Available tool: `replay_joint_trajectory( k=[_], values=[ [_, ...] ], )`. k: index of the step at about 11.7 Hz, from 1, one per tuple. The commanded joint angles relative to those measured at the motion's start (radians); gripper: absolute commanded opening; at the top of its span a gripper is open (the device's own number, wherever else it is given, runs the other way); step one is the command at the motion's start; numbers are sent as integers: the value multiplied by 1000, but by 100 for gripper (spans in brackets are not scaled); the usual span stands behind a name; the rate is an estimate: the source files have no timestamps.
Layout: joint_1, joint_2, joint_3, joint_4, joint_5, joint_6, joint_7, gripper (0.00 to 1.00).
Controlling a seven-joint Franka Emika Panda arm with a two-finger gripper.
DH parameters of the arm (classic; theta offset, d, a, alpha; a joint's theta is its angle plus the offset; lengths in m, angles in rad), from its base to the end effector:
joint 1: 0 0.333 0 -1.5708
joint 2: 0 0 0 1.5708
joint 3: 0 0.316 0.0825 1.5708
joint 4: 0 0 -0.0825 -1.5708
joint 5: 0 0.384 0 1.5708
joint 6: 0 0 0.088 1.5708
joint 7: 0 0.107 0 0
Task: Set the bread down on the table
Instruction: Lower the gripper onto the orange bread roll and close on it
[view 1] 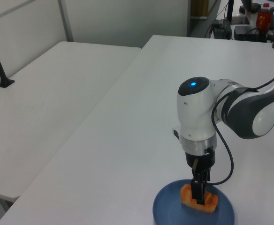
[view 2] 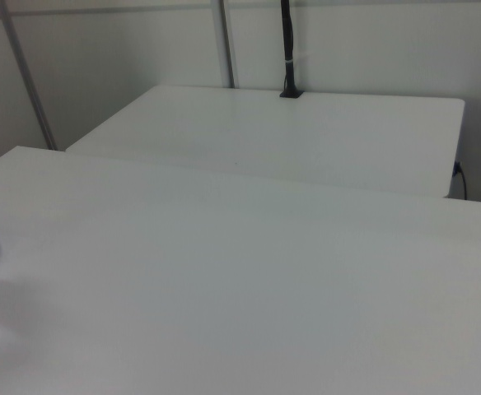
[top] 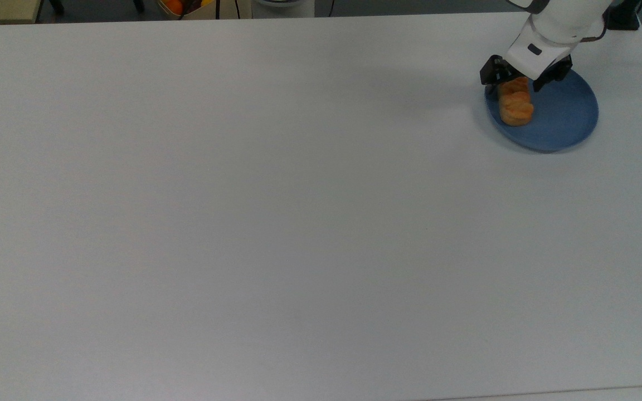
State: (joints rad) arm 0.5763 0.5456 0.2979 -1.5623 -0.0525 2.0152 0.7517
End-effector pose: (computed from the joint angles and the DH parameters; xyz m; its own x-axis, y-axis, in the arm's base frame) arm 0.4628 0.5044 0.3332 0.9860 0.1119 -0.1236 0.1089 -0.9936 -0.0310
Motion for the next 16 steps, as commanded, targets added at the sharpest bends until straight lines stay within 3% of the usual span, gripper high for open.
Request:
replay_joint_trajectory(
  k=[1,11,16],
  values=[
    [20,17,-13,13,-20,37,31,87],
    [24,19,-9,13,-41,36,32,35],
    [7,-36,0,64,-38,-59,31,33]
  ],
)
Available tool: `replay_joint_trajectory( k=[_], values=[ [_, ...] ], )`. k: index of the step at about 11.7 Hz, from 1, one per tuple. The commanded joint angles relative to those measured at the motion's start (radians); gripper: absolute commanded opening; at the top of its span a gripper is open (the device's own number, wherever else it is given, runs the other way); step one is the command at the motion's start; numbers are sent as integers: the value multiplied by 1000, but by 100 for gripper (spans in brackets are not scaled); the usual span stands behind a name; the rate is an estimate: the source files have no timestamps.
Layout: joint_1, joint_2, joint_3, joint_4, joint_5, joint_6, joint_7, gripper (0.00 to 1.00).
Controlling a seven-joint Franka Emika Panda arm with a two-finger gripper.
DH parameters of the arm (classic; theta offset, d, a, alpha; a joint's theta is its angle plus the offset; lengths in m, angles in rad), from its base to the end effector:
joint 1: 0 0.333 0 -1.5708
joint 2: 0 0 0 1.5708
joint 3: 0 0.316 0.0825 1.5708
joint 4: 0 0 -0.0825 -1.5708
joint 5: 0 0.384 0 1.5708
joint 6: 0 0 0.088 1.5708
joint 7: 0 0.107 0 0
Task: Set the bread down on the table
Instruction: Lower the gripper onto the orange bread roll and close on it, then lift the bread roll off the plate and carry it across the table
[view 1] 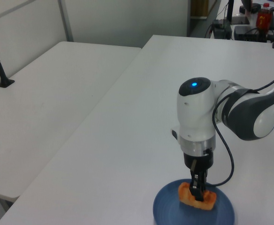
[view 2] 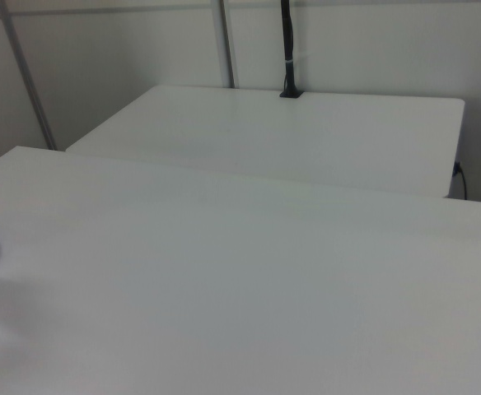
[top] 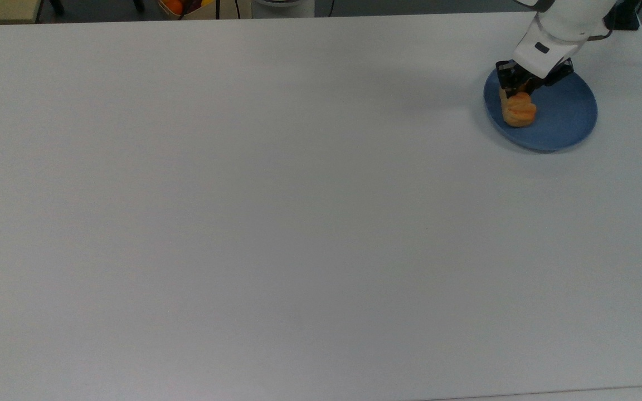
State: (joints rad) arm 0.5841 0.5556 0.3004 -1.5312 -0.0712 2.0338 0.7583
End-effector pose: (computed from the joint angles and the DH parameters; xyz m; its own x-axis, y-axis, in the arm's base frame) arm 0.4664 0.5135 0.3422 0.9891 0.1198 -0.0851 0.1160 -0.9921 -0.0487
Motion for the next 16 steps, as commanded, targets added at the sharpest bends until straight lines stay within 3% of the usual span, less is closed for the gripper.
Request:
replay_joint_trajectory(
  k=[1,6,10,11,12,16],
  values=[
    [-18,-87,-1,31,-18,-89,23,33],
    [-203,-278,54,-33,-16,-248,-94,33],
    [-383,-373,43,-102,-19,-294,-291,33],
    [-412,-388,5,-122,-19,-296,-348,33],
    [-414,-391,-65,-127,-19,-297,-411,33],
    [-420,-376,-379,-127,-16,-281,-719,33]
  ],
)
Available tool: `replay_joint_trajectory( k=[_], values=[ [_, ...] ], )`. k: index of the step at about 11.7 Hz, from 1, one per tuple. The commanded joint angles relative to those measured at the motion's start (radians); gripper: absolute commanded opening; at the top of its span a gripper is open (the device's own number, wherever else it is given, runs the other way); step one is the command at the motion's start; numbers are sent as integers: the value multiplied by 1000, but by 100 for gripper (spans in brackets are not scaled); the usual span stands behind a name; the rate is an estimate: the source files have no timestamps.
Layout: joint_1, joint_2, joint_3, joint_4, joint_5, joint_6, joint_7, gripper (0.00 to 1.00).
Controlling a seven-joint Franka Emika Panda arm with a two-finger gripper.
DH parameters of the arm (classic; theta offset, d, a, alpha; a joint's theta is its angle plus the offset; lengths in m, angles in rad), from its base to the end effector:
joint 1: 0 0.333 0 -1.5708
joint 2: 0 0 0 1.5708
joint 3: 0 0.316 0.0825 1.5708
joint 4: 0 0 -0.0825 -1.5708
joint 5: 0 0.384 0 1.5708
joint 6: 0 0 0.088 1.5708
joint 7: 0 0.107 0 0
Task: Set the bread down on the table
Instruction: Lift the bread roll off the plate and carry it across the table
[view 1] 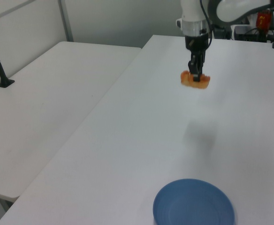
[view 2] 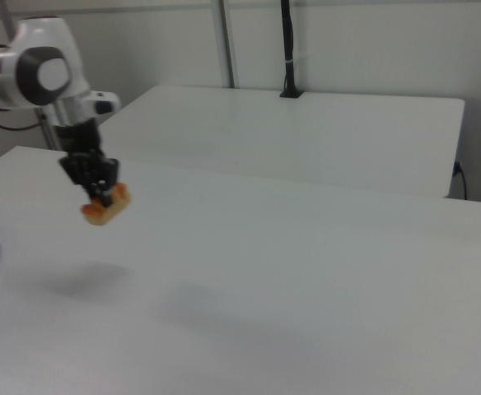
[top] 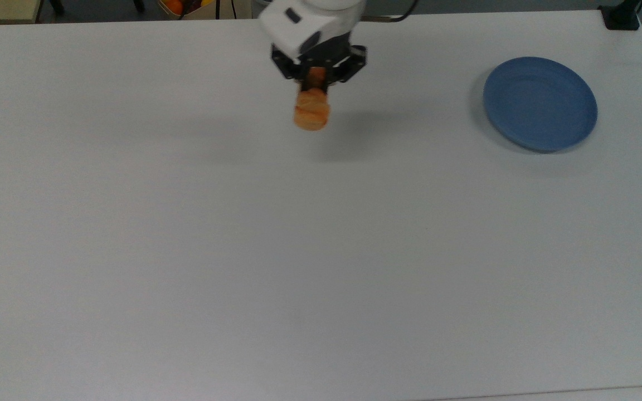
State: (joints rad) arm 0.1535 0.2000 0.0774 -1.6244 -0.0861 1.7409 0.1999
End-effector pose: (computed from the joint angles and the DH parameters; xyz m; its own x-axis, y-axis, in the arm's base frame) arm 0.6010 0.1298 0.4964 0.9967 0.0452 -0.0680 0.0508 -0.9952 0.0831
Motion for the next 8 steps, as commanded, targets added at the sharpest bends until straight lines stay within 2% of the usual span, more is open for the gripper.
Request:
replay_joint_trajectory(
  k=[1,2,3,6,8],
  values=[
    [-6,-13,-232,-32,5,34,-244,33],
    [-29,-2,-295,-32,12,73,-323,33],
    [-70,19,-326,-32,14,113,-386,33],
    [-242,91,-335,-35,12,216,-558,33],
    [-325,146,-347,-38,14,290,-632,33]
  ],
)
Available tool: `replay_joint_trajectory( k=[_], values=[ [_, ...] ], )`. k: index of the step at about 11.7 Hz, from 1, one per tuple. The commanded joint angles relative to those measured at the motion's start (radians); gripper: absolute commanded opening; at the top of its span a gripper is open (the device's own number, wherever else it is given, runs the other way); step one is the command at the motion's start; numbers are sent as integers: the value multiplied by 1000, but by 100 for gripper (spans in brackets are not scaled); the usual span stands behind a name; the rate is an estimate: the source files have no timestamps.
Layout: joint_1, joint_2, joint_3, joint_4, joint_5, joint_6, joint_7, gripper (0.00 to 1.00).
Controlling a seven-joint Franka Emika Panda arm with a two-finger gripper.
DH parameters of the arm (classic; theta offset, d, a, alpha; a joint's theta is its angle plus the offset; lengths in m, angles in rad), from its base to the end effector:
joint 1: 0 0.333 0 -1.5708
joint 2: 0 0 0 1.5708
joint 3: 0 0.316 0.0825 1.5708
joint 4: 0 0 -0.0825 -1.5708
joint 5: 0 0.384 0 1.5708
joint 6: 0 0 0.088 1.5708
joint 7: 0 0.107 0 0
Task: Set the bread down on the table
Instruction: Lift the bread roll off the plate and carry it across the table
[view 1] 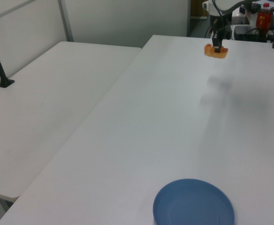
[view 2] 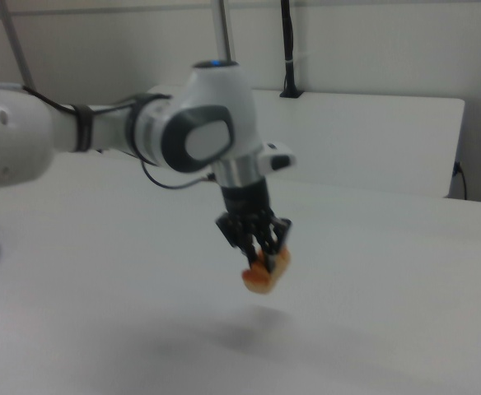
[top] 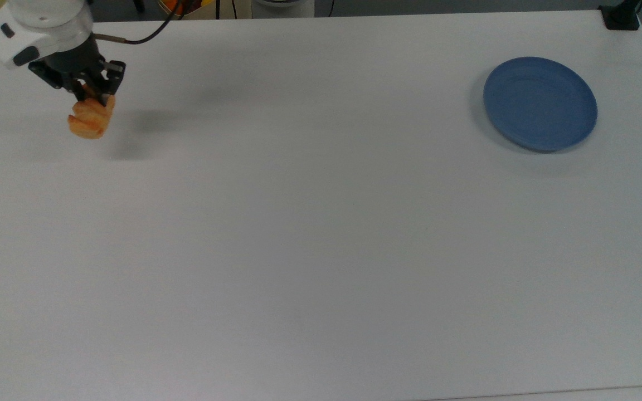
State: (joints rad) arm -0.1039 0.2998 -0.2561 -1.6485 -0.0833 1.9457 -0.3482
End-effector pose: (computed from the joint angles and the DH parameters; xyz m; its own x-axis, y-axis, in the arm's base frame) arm 0.6083 -0.2184 0.4448 0.9985 0.0261 -0.0489 0.0329 -0.9890 0.1439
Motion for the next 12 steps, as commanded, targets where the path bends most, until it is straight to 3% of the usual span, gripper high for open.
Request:
replay_joint_trajectory(
  k=[1,5,8,12],
  values=[
    [-92,73,-27,-22,11,128,-113,33],
    [-192,133,-45,-54,23,263,-222,34],
    [-203,156,-48,-53,97,314,-258,34],
    [-204,183,-60,-50,99,332,-287,37]
  ],
)
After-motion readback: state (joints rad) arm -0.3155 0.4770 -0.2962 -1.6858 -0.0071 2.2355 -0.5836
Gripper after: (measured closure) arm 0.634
